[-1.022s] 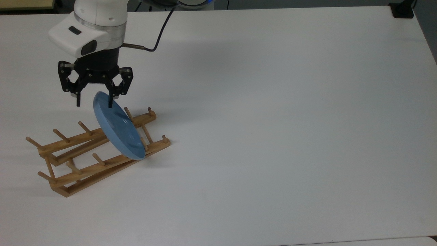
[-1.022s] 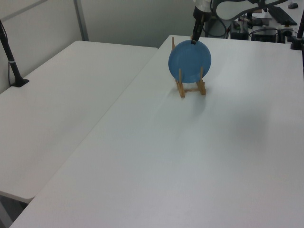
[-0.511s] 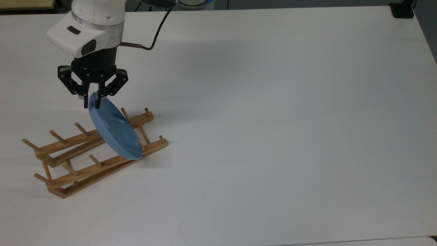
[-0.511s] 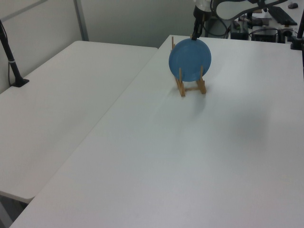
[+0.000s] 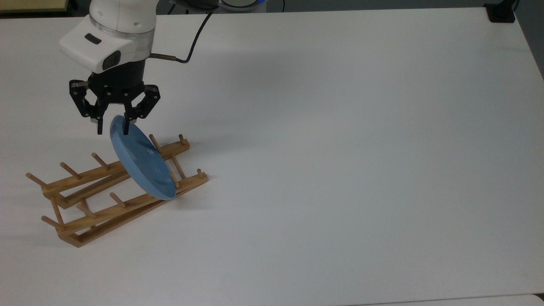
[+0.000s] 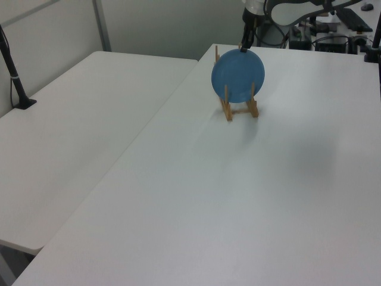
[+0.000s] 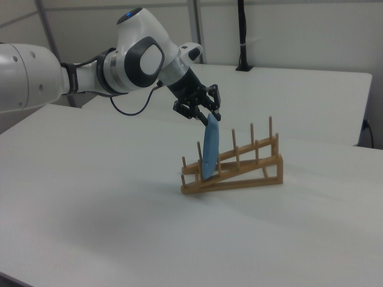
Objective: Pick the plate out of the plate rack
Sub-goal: 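Lower the gripper over the plate rim, fingers straddling it, then close the gripper on the blue plate's rim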
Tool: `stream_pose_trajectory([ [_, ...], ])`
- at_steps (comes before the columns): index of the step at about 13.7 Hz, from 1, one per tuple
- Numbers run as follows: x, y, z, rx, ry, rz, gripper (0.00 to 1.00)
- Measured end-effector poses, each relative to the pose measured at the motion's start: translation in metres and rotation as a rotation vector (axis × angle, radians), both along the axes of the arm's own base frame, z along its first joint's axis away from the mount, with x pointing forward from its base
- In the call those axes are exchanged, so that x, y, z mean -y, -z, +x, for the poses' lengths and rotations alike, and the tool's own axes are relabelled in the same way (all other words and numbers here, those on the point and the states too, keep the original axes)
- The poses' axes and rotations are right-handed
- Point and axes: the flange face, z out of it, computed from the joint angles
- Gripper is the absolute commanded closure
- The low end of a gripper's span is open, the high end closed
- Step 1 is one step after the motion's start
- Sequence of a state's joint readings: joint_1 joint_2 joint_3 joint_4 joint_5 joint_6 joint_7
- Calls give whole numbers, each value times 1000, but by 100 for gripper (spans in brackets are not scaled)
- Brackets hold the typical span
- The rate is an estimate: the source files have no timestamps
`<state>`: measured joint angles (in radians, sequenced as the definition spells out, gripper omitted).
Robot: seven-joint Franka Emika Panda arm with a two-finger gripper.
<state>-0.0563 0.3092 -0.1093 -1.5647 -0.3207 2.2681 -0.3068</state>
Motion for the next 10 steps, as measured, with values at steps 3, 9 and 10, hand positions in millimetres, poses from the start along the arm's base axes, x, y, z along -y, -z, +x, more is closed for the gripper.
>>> stream_pose_trajectory([
  [3,0,1,0,-1,0,0,53],
  [9,1,17,3,-32,-11,-31,63],
  [10,1,21,4,-35,-16,-39,72],
])
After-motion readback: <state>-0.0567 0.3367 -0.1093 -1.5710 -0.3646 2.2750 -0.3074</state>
